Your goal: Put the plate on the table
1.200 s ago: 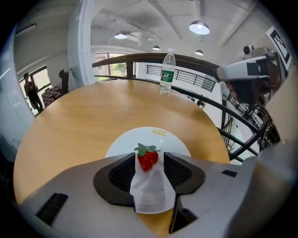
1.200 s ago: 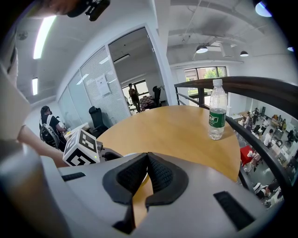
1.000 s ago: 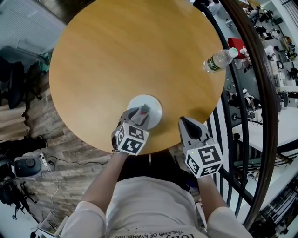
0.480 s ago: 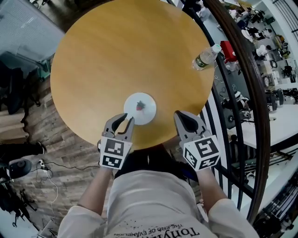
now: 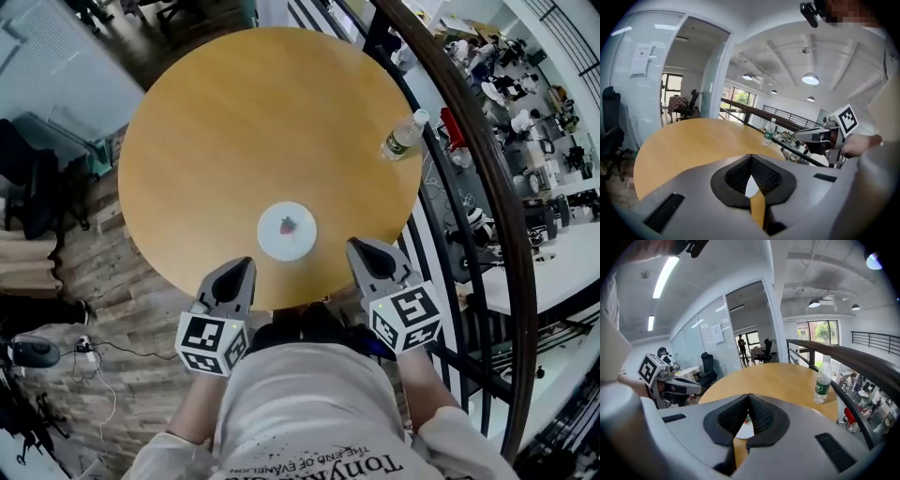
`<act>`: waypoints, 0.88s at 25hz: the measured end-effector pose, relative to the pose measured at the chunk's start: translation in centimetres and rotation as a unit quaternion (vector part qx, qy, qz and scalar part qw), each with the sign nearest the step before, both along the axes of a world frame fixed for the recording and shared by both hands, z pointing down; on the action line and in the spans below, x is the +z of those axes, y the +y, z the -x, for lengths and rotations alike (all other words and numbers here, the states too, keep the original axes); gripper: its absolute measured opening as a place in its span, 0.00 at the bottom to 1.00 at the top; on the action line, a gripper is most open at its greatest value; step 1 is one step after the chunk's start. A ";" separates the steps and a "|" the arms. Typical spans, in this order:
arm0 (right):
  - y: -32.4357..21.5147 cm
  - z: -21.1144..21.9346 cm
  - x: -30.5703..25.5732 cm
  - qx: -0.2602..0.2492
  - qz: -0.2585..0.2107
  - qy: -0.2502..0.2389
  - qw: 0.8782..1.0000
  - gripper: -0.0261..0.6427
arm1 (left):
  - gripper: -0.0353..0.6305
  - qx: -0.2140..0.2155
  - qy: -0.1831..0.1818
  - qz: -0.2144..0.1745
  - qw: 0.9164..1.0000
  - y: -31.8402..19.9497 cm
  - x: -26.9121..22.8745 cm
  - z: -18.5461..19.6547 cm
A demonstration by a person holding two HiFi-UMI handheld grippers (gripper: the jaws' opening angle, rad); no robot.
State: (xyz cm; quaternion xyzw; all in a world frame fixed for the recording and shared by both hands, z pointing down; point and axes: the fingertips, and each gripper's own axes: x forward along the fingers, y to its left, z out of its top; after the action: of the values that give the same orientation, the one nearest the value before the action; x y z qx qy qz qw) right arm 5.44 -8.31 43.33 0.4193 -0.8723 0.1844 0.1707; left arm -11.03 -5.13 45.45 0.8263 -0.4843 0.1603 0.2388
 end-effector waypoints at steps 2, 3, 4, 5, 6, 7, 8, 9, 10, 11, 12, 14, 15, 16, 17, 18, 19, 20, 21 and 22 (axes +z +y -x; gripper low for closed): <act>0.0 0.7 -0.7 -0.010 -0.001 0.000 1.000 0.07 | 0.09 -0.006 0.002 -0.005 1.000 0.4 -0.4 0.0; 0.0 1.0 -1.0 -0.015 -0.002 0.003 1.000 0.07 | 0.09 -0.008 0.002 -0.004 1.000 0.6 -0.5 0.0; 0.0 1.3 -1.3 -0.019 -0.004 0.007 1.000 0.07 | 0.09 -0.010 0.003 -0.003 1.000 0.8 -0.6 0.0; -0.1 1.4 -1.6 -0.022 -0.007 0.010 1.000 0.07 | 0.09 -0.012 0.004 -0.003 1.000 0.9 -0.6 -0.1; -0.1 1.5 -1.8 -0.024 -0.010 0.011 1.000 0.07 | 0.09 -0.012 0.003 -0.003 1.000 1.1 -0.7 -0.1; 0.0 1.5 -2.0 -0.025 -0.012 0.011 1.000 0.07 | 0.09 -0.013 0.003 -0.004 1.000 1.3 -0.8 -0.2; 0.1 1.5 -2.1 -0.026 -0.013 0.010 1.000 0.07 | 0.09 -0.013 0.003 -0.005 1.000 1.5 -0.9 -0.1; 0.3 1.6 -2.3 -0.028 -0.014 0.009 0.999 0.07 | 0.09 -0.013 0.001 -0.006 1.000 1.7 -1.1 -0.1; 0.5 1.6 -2.3 -0.030 -0.014 0.009 0.999 0.07 | 0.09 -0.014 0.000 -0.007 1.000 1.8 -1.2 0.1; 0.7 1.6 -2.4 -0.032 -0.015 0.008 0.999 0.07 | 0.09 -0.015 -0.002 -0.008 1.000 1.9 -1.4 0.2; 0.9 1.6 -2.4 -0.034 -0.015 0.008 0.999 0.07 | 0.09 -0.016 -0.004 -0.009 1.000 2.0 -1.6 0.4; 1.3 1.7 -2.2 -0.036 -0.013 0.006 0.999 0.07 | 0.09 -0.020 -0.006 -0.010 1.000 2.3 -1.9 0.8; 1.5 1.7 -2.1 -0.036 -0.011 0.004 0.999 0.07 | 0.09 -0.022 -0.008 -0.011 1.000 2.4 -2.0 1.0; 1.6 1.8 -1.9 -0.037 -0.009 0.002 0.999 0.07 | 0.09 -0.024 -0.010 -0.012 1.000 2.6 -2.2 1.2; 1.7 1.9 -1.8 -0.038 -0.007 0.000 0.999 0.07 | 0.09 -0.026 -0.012 -0.013 1.000 2.6 -2.2 1.4; 1.8 2.0 -1.7 -0.039 -0.006 -0.002 0.999 0.07 | 0.09 -0.028 -0.012 -0.013 0.999 2.7 -2.3 1.5; 1.8 2.1 -1.7 -0.040 -0.006 -0.002 0.999 0.07 | 0.09 -0.030 -0.012 -0.013 0.999 2.8 -2.3 1.6; 1.7 2.2 -1.7 -0.041 -0.007 -0.002 0.999 0.07 | 0.09 -0.031 -0.012 -0.013 0.999 2.8 -2.3 1.7; 1.6 2.3 -1.8 -0.042 -0.008 -0.002 0.999 0.07 | 0.09 -0.032 -0.011 -0.012 0.999 2.8 -2.2 1.8; 1.5 2.4 -1.9 -0.043 -0.011 -0.002 0.999 0.07 | 0.09 -0.032 -0.010 -0.012 0.999 2.8 -2.2 1.8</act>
State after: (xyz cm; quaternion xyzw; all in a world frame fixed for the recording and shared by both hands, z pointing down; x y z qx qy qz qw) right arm 3.04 -6.82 41.40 0.3824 -0.8921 0.1685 0.1720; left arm -12.84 -2.30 43.30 0.8113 -0.5149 0.1553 0.2291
